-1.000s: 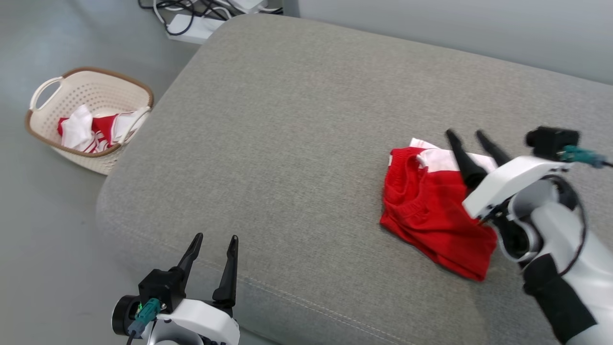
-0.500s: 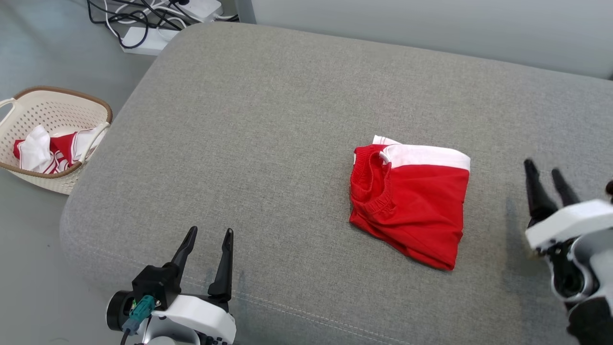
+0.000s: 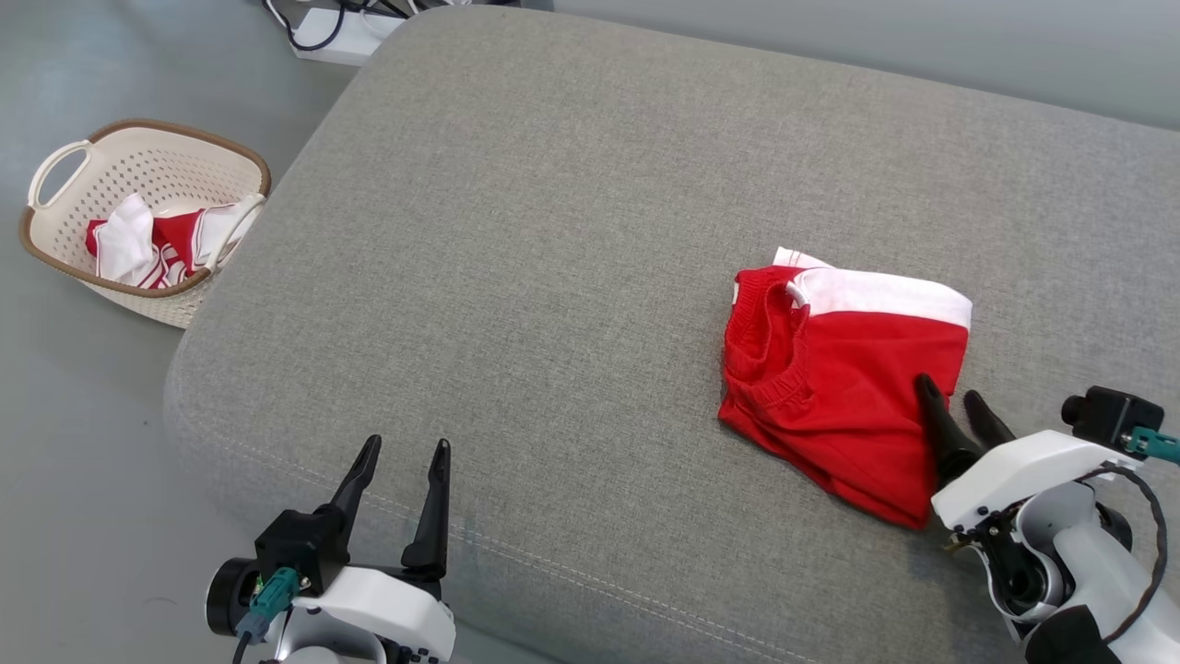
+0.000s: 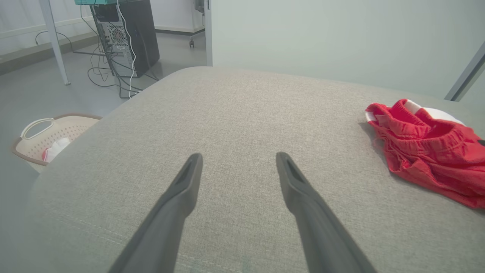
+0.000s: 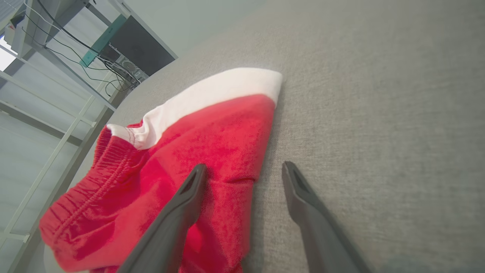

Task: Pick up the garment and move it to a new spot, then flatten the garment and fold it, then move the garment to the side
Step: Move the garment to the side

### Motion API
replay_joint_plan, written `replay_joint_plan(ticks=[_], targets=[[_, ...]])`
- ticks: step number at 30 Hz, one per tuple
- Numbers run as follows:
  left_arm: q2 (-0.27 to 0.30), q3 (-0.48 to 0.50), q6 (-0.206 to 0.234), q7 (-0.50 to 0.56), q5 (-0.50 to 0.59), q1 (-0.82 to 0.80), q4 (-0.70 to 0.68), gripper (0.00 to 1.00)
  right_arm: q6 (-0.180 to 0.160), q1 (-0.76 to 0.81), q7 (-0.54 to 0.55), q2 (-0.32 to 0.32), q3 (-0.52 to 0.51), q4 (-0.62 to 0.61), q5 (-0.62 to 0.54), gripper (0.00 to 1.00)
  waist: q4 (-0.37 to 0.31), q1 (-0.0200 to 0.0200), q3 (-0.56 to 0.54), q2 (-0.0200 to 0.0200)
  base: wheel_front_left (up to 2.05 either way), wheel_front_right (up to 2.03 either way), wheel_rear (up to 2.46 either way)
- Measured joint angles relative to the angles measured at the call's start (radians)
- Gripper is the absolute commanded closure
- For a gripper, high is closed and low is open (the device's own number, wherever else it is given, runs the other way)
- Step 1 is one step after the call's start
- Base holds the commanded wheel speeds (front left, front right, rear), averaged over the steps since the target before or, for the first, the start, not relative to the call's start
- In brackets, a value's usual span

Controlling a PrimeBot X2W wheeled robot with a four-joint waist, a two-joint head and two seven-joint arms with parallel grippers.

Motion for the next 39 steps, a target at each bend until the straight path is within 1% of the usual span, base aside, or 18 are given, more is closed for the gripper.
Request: replay_joint_plan(ticks=[8, 9, 10, 11, 12, 13, 14, 15, 19, 21, 27, 33, 36, 39], targets=[[-0.001, -0.014, 0.001, 0.0, -0.01, -0.001, -0.005, 0.0, 0.0, -0.027, 0.034, 0.003, 0.044, -0.002, 0.042, 0.0, 0.018, 0.0, 0.015, 0.0, 0.0, 0.0, 0.0], [-0.001, -0.015, 0.001, 0.0, -0.011, -0.001, -0.006, 0.0, 0.0, -0.029, 0.037, 0.004, 0.048, -0.002, 0.048, 0.01, 0.019, 0.0, 0.016, 0.0, 0.0, 0.0, 0.0], [0.0, -0.016, 0.002, 0.0, -0.011, -0.001, -0.006, 0.0, 0.0, -0.031, 0.04, 0.006, 0.05, -0.001, 0.058, 0.12, 0.02, 0.0, 0.016, 0.0, 0.0, 0.0, 0.0], [0.0, -0.016, 0.002, 0.0, -0.013, -0.001, -0.006, 0.0, 0.0, -0.033, 0.044, 0.006, 0.056, 0.0, 0.059, 0.31, 0.021, 0.0, 0.017, 0.0, 0.0, 0.0, 0.0], [-0.001, -0.017, 0.002, 0.0, -0.015, -0.001, -0.005, 0.0, 0.0, -0.036, 0.051, 0.005, 0.061, 0.001, 0.061, 0.44, 0.022, 0.0, 0.017, 0.0, 0.0, 0.0, 0.0], [-0.001, -0.017, 0.002, 0.0, -0.016, -0.001, -0.005, 0.0, 0.0, -0.04, 0.06, 0.007, 0.065, 0.002, 0.073, 0.68, 0.022, 0.0, 0.016, 0.0, 0.0, 0.0, 0.0], [0.0, -0.017, 0.002, 0.0, -0.016, -0.001, -0.005, 0.0, 0.0, -0.046, 0.066, 0.008, 0.075, 0.004, 0.084, 0.81, 0.023, 0.0, 0.015, 0.0, 0.0, 0.0, 0.0], [0.0, -0.017, 0.002, 0.0, -0.016, -0.001, -0.005, 0.0, 0.0, -0.047, 0.067, 0.008, 0.083, 0.004, 0.086, 1.0, 0.023, 0.0, 0.015, 0.0, 0.0, 0.0, 0.0], [-0.001, -0.016, 0.002, 0.0, -0.016, -0.001, -0.005, 0.0, 0.0, -0.049, 0.055, 0.016, 0.091, 0.005, 0.1, 1.0, 0.021, 0.0, 0.012, 0.0, 0.0, 0.0, 0.0], [0.0, -0.012, 0.002, 0.0, -0.015, -0.001, -0.005, 0.0, 0.0, -0.049, 0.03, 0.016, 0.093, 0.005, 0.106, 1.0, 0.016, 0.0, 0.009, 0.0, 0.0, 0.0, 0.0], [0.0, 0.002, -0.005, 0.0, 0.01, -0.001, -0.01, 0.0, 0.0, -0.043, -0.031, 0.016, 0.113, 0.032, 0.11, 1.0, -0.027, 0.0, -0.013, 0.0, 0.0, 0.0, 0.0], [0.0, 0.005, -0.021, 0.0, 0.035, -0.002, -0.015, 0.0, 0.0, -0.037, -0.068, 0.013, 0.117, 0.032, 0.109, 1.0, -0.109, 0.0, -0.035, 0.0, 0.0, 0.0, 0.0], [0.001, 0.007, -0.034, 0.0, 0.041, -0.003, -0.014, 0.0, 0.0, -0.02, -0.076, 0.014, 0.12, 0.038, 0.105, 1.0, -0.163, 0.0, -0.045, 0.0, 0.0, 0.0, 0.0], [0.001, 0.009, -0.035, 0.0, 0.046, -0.005, -0.01, 0.0, 0.0, -0.009, -0.085, 0.017, 0.125, 0.038, 0.098, 1.0, -0.227, 0.0, -0.054, 0.0, 0.0, 0.0, 0.0]])
